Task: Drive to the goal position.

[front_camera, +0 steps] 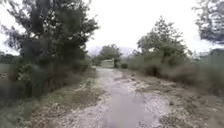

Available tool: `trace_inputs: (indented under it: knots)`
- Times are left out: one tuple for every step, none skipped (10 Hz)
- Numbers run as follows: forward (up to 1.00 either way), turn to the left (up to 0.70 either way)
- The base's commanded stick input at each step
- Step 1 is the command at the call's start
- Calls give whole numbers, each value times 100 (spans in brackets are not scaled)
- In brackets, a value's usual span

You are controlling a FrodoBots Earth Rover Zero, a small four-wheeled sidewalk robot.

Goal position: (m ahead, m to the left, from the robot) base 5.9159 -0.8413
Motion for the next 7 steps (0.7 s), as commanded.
trace_inputs:
  knots:
    - [50, 0]
    - [50, 0]
    - [50, 0]
    - [50, 0]
    - [50, 0]
    - [50, 0]
    - [50, 0]
